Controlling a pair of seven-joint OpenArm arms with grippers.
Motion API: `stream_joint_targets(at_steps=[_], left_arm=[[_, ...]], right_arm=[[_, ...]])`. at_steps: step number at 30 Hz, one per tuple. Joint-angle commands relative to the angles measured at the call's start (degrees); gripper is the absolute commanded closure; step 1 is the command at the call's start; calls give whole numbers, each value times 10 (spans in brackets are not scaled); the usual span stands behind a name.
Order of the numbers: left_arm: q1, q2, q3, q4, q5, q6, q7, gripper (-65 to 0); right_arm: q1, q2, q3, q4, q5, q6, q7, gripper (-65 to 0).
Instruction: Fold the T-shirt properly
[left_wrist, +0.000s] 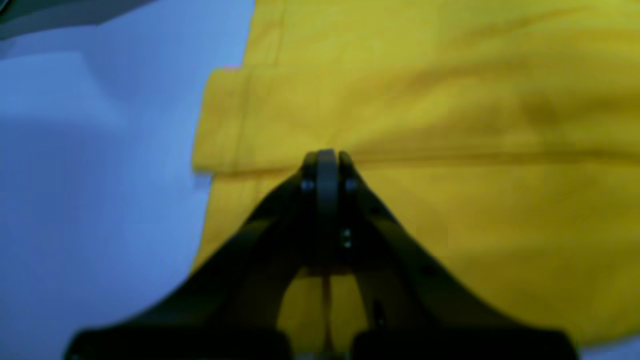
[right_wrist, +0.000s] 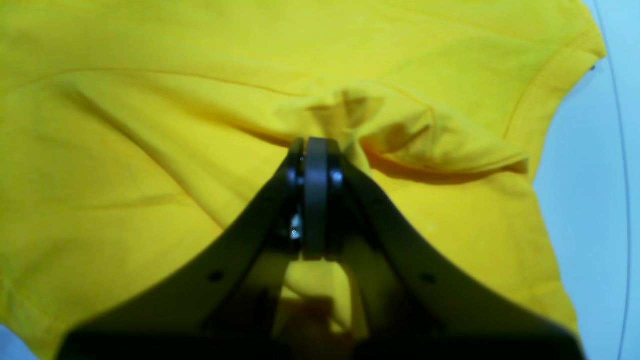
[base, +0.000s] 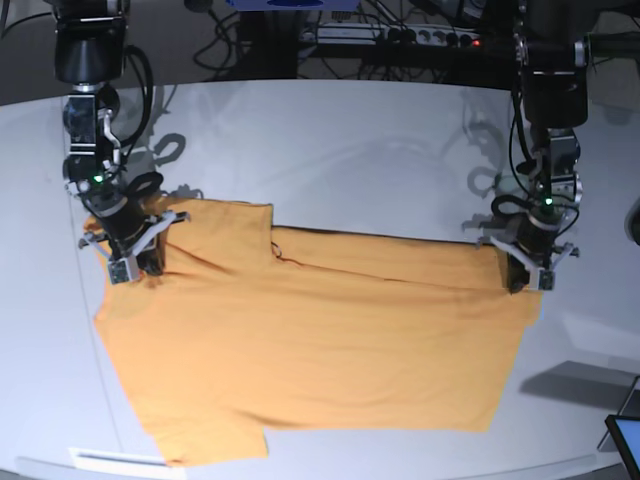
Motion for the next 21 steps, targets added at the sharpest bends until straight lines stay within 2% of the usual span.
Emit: stream_joint_targets(at_steps=[1,4,7,10,18,21], left_arm=[[19,-7,1,3,22,10,62,0],[50,-7,0,32,22,25,62,0],[79,-6,-31,59,24,42,62,0],[102,-5,-56,82,26,43,63,0],[150,-7,-67,112,26,43,63,0],[175,-4,-94,138,26,43,63,0]], right_arm=[[-6,6,1,-1,-17,-2,-52,0],[-16,6,1,17,-17,-2,-53,0],[-33,6,1,43,-17,-2,-54,0],[-42,6,1,50,-17,-2,-54,0],[-57,7,2,50,-17,-2,-54,0],[-67,7,2,56,-17,-2,-54,0]])
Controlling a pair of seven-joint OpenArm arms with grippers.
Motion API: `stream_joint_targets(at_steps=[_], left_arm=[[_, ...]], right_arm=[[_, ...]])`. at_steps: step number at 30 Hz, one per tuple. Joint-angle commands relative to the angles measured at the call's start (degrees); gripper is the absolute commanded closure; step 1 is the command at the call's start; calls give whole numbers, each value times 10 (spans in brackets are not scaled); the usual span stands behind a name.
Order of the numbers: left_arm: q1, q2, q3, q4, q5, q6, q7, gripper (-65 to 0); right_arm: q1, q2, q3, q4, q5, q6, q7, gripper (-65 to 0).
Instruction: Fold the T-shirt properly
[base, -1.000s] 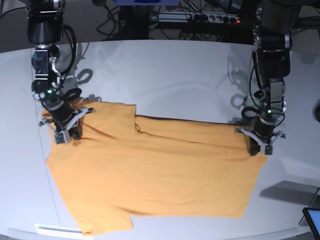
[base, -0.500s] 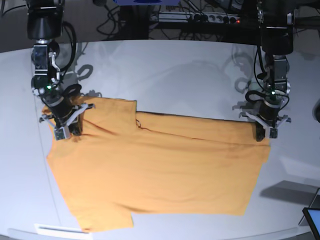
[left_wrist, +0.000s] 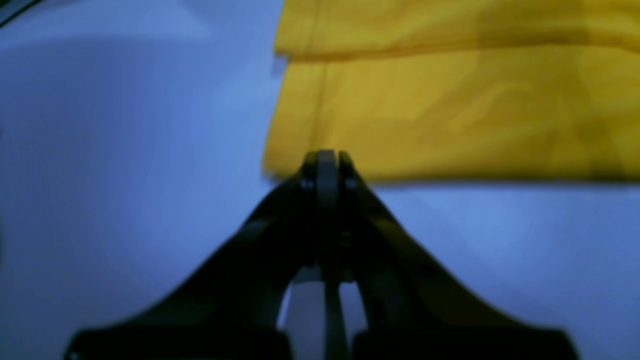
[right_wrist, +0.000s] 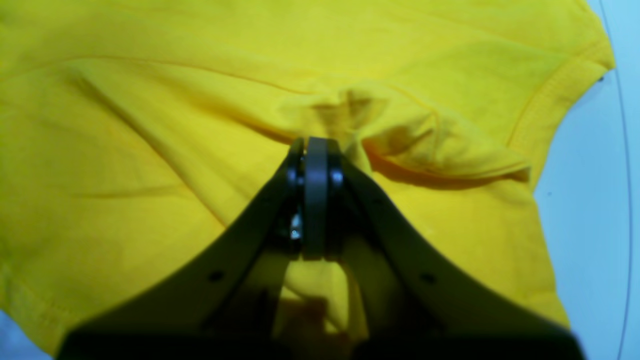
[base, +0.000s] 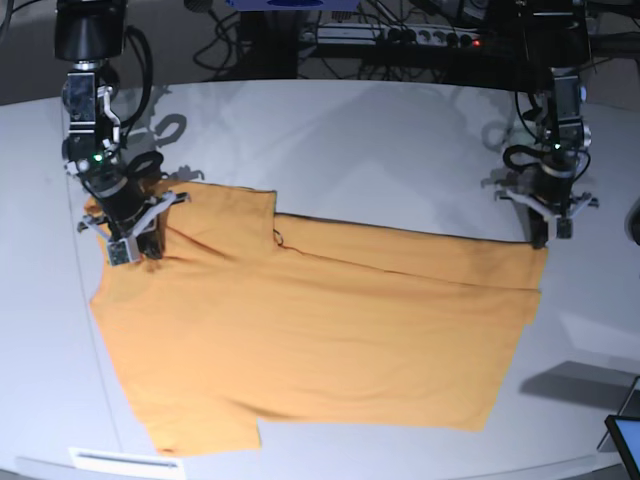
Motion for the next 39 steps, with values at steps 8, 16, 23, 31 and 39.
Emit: stream_joint_targets(at_steps=[8,16,23,31,39], left_arm=[[13,-5,-60,116,19,3,119,0],[-99,-7,-61,139,20,1,186,0],[-220,-9,48,-7,20,0,185,0],[-272,-5,117,-83,20,3,104,0],[-318,-6,177,-178,20,0,40,0]], right_arm=[[-18,6,1,5,-18,0,-50,0],[-19,6,1,4,-18,0,-50,0],[-18,6,1,3,-18,0,-50,0],[-17,6,0,0,-18,-3,-50,0],[-17,6,0,0,-18,-3,-50,0]])
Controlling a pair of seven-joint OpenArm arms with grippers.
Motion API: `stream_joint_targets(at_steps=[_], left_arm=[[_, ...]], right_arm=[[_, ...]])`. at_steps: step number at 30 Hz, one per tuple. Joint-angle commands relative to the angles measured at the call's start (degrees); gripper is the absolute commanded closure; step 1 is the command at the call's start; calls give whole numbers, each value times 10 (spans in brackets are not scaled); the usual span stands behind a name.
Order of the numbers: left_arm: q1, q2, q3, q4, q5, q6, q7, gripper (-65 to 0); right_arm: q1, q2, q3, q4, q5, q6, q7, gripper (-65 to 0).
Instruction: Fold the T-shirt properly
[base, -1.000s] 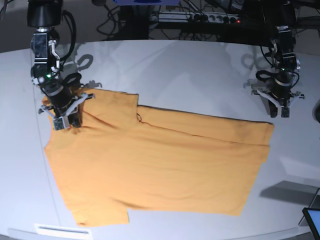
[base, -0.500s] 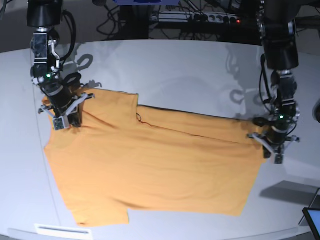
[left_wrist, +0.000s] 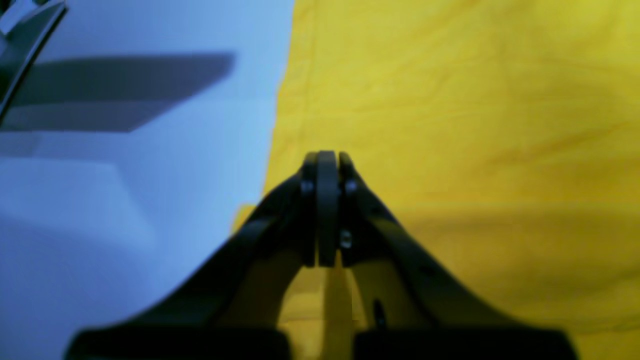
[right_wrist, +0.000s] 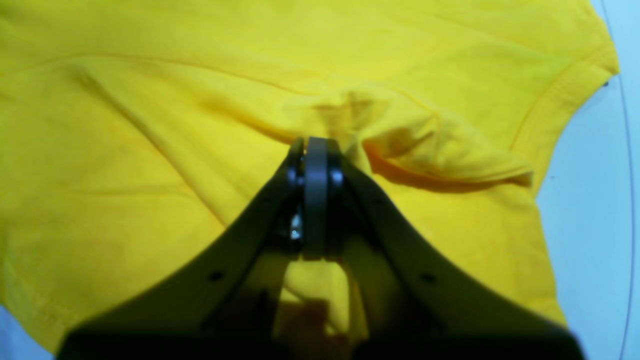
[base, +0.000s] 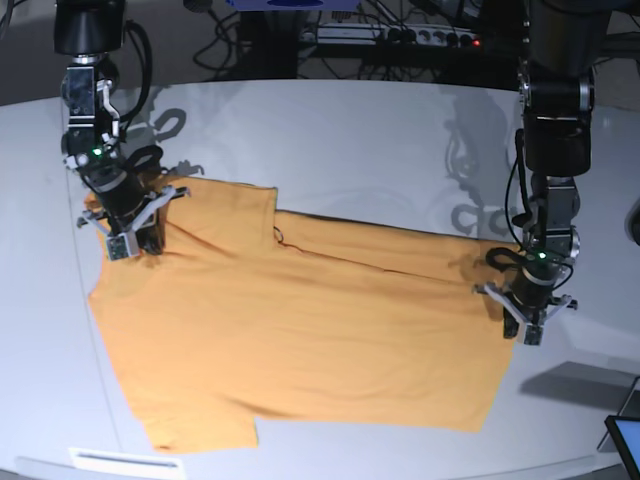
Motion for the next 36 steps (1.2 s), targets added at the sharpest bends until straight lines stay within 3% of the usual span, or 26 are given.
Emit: stream_joint_targets(at_steps=[1,13,21,27,36], left_arm=[[-25,-9,13,-2,-7,-1,-14,0],[-35,21,33,-70,-10,-75,-15,0],[1,12,16,-100,-10,-72,-15,0],[71,-7,-54,-55,-5,-71,-11,0],[150,-16,-98,6,-5,-70,-9,0]], right_arm=[[-6,5,-1,-8,-21,-3,-54,0],[-6,5,-1,-8,-22,-3,-55,0],[-7,15,-1,-8,-22,-3,-55,0],[-11,20,-1,-8,-22,-3,-55,0],[-29,19,-1,-5,-22,-3,-55,0]])
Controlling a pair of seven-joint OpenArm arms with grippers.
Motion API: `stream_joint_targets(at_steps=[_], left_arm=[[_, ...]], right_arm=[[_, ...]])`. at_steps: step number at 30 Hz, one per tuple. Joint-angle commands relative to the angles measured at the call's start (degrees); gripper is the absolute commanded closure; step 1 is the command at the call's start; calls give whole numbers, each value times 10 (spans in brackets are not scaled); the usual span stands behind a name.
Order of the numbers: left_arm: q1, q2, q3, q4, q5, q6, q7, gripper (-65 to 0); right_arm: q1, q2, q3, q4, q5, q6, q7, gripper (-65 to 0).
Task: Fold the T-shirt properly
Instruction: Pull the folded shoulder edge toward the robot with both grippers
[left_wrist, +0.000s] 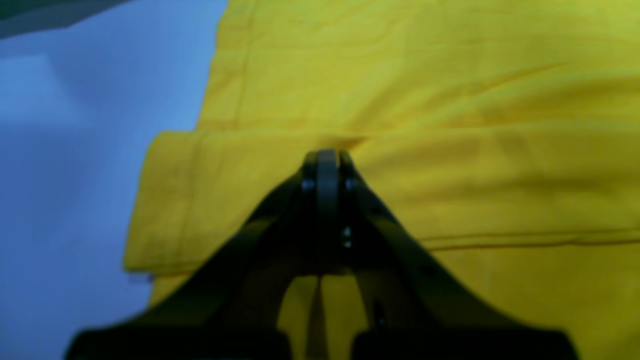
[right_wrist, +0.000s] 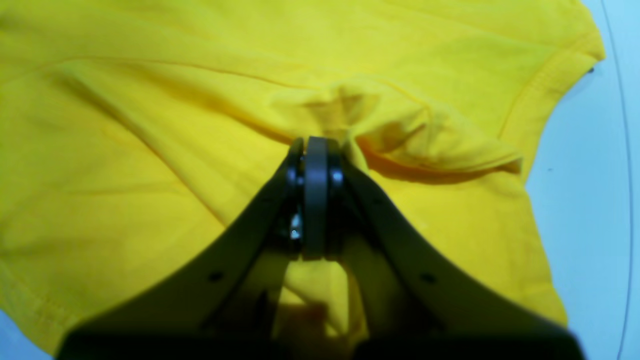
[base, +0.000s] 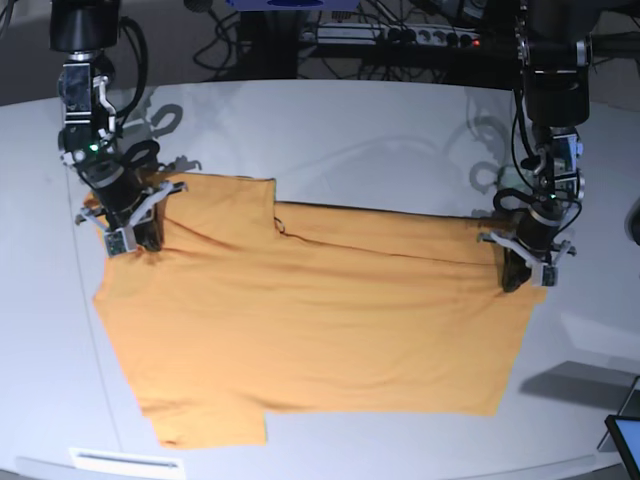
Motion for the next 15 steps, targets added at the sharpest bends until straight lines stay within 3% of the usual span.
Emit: stream_joint_targets(at_steps=[1,15], left_arm=[[22,-10,-5,-5,37,16,81,0],[147,-7,-65,100,37,16,82,0]], right_arm=[[-21,7,1,-2,-27,-7,-69,0],[-62,8,2,37,-27,-6,-69,0]])
